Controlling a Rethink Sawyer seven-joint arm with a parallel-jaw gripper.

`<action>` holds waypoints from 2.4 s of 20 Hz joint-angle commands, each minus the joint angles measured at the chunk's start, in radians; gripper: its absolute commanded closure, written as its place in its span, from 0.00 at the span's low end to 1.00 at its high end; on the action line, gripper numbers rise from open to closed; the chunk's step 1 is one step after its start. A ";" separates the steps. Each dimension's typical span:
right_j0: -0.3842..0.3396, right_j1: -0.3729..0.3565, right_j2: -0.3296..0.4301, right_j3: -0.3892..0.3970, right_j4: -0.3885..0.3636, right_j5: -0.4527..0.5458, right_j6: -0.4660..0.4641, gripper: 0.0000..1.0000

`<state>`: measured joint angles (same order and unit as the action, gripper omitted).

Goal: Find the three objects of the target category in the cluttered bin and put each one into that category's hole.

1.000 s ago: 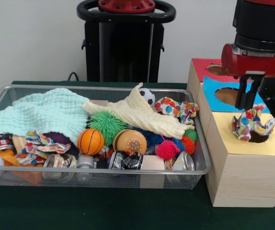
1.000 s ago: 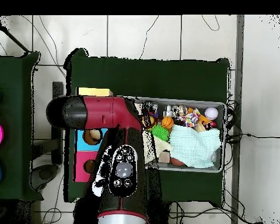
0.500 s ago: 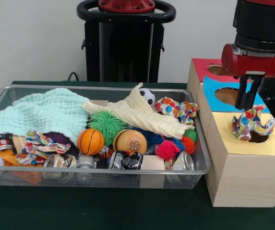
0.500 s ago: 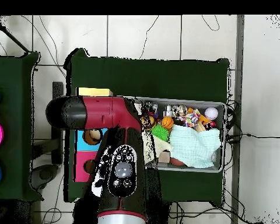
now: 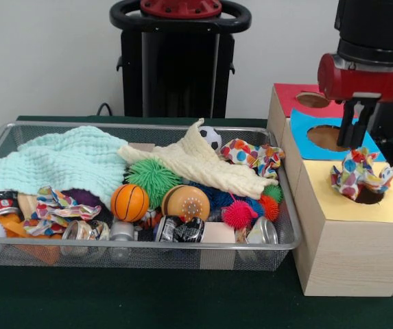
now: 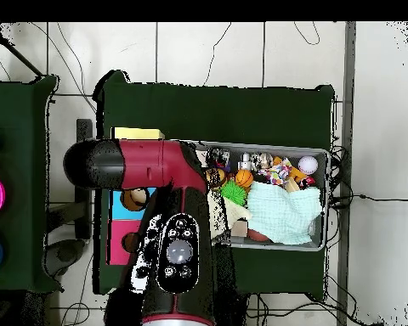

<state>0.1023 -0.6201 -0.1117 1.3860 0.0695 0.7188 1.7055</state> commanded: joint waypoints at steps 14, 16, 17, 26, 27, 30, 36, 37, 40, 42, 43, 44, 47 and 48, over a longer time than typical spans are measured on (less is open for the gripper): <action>-0.036 -0.045 0.063 0.054 -0.032 0.081 0.080 1.00; -0.036 -0.032 0.062 0.056 -0.041 0.052 0.081 1.00; -0.036 -0.025 0.061 0.056 -0.044 0.042 0.082 1.00; -0.044 0.016 0.065 0.057 -0.043 -0.010 0.078 1.00; -0.042 0.015 0.063 0.056 -0.043 -0.006 0.078 1.00; -0.035 0.008 0.055 0.051 -0.041 0.012 0.084 1.00; -0.023 -0.004 0.051 0.064 -0.036 0.011 0.099 1.00; -0.022 -0.002 0.050 0.059 -0.036 0.014 0.101 1.00; -0.013 0.007 0.044 0.044 -0.037 0.021 0.115 1.00; -0.006 0.014 0.040 0.033 -0.035 0.023 0.128 1.00; -0.005 0.019 0.041 0.027 -0.032 0.026 0.132 1.00; -0.006 0.023 0.044 0.022 -0.027 0.030 0.135 1.00; -0.003 0.040 0.047 0.004 -0.023 0.026 0.144 1.00; 0.000 0.045 0.044 -0.001 -0.023 0.023 0.149 1.00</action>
<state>0.1049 -0.6422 -0.1153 1.3866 0.0553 0.7483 1.7055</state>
